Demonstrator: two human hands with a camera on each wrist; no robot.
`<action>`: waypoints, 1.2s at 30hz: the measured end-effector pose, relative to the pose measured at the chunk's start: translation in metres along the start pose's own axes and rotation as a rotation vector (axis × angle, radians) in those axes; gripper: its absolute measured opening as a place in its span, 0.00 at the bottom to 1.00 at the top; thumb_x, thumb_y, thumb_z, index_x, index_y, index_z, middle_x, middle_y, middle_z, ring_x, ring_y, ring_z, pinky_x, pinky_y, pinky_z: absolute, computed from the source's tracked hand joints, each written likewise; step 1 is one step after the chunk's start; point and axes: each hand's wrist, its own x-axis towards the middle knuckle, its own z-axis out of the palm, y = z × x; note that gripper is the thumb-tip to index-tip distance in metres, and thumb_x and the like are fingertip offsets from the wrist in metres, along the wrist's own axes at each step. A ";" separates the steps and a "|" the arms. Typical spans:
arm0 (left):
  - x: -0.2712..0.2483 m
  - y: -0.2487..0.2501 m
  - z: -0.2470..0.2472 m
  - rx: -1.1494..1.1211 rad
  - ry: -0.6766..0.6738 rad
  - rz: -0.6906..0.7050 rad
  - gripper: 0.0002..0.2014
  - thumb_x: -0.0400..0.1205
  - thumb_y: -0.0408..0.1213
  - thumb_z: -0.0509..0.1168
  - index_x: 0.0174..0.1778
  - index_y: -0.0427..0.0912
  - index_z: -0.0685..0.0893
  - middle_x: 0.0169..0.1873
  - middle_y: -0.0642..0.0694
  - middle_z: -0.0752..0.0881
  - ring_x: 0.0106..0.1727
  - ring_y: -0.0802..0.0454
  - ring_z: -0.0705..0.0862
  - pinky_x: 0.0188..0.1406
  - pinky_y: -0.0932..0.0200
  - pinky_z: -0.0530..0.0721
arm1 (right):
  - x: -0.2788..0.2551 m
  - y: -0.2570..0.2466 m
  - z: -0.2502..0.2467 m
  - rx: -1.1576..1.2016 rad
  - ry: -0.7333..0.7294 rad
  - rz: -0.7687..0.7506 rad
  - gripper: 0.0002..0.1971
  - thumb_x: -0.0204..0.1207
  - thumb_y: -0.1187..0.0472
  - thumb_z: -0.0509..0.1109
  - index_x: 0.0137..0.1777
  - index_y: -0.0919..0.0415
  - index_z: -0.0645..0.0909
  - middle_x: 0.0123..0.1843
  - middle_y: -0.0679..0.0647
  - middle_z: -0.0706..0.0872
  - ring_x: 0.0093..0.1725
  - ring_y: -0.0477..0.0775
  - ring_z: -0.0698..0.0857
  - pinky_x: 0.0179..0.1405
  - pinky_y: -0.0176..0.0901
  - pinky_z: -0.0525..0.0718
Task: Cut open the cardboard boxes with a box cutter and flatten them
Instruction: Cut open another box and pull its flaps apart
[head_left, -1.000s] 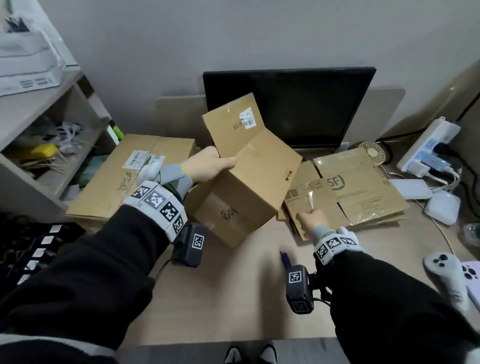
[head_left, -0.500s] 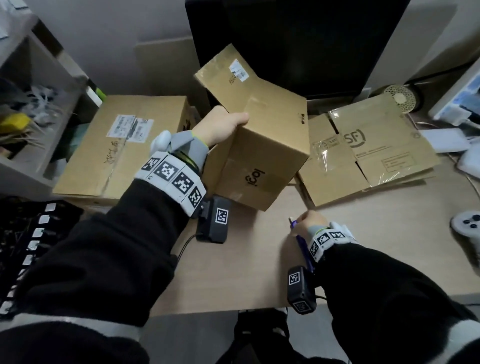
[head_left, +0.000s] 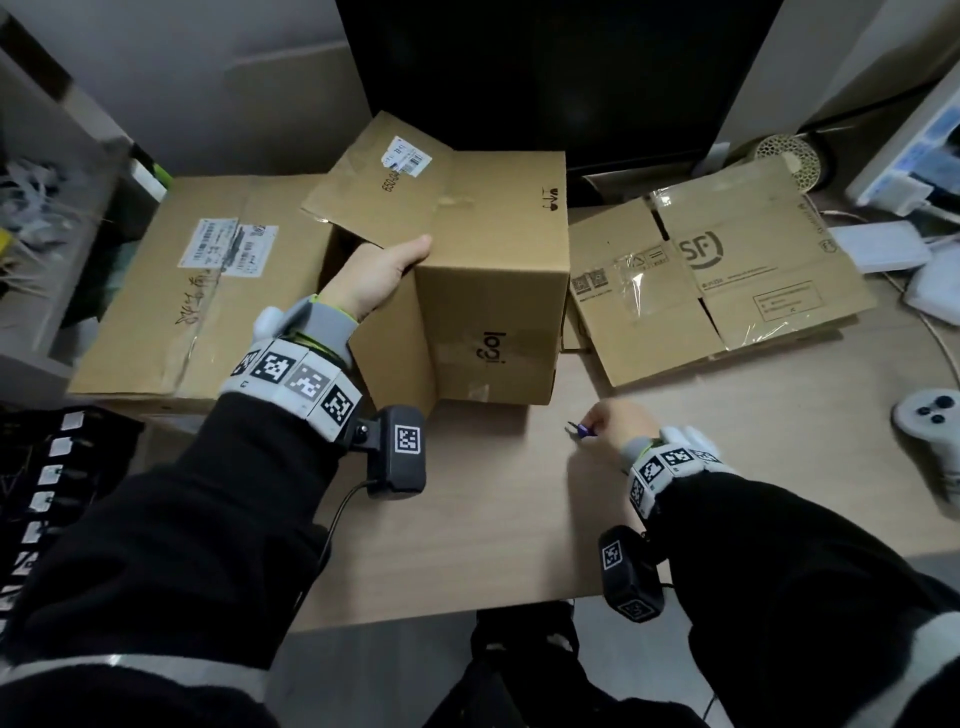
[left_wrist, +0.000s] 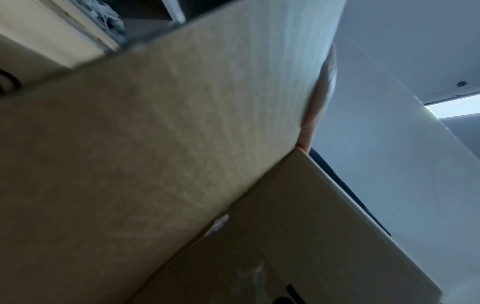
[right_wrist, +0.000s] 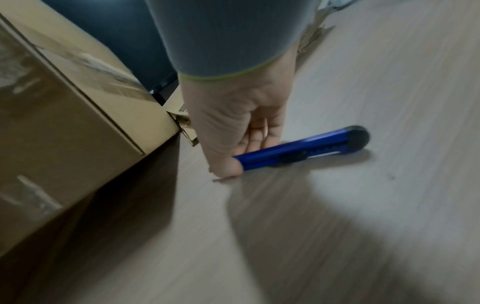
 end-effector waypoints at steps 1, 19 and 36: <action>0.000 -0.002 -0.002 -0.005 0.011 0.013 0.13 0.84 0.42 0.63 0.59 0.39 0.84 0.50 0.51 0.83 0.55 0.55 0.80 0.45 0.71 0.75 | 0.000 0.001 0.000 0.035 0.020 -0.036 0.08 0.75 0.55 0.73 0.50 0.57 0.87 0.42 0.55 0.85 0.42 0.55 0.82 0.39 0.34 0.73; -0.012 -0.018 -0.030 -0.055 0.027 -0.110 0.24 0.84 0.52 0.60 0.69 0.38 0.79 0.63 0.48 0.81 0.51 0.54 0.81 0.46 0.67 0.75 | 0.044 -0.048 -0.076 1.248 0.313 0.272 0.16 0.83 0.57 0.55 0.61 0.66 0.78 0.51 0.61 0.83 0.51 0.59 0.82 0.61 0.50 0.78; -0.004 0.010 -0.048 0.730 -0.038 0.030 0.23 0.85 0.54 0.56 0.34 0.38 0.81 0.26 0.48 0.84 0.32 0.47 0.82 0.33 0.60 0.75 | 0.030 -0.050 -0.113 1.151 0.439 0.213 0.10 0.81 0.59 0.54 0.52 0.60 0.76 0.50 0.60 0.80 0.50 0.60 0.79 0.63 0.55 0.77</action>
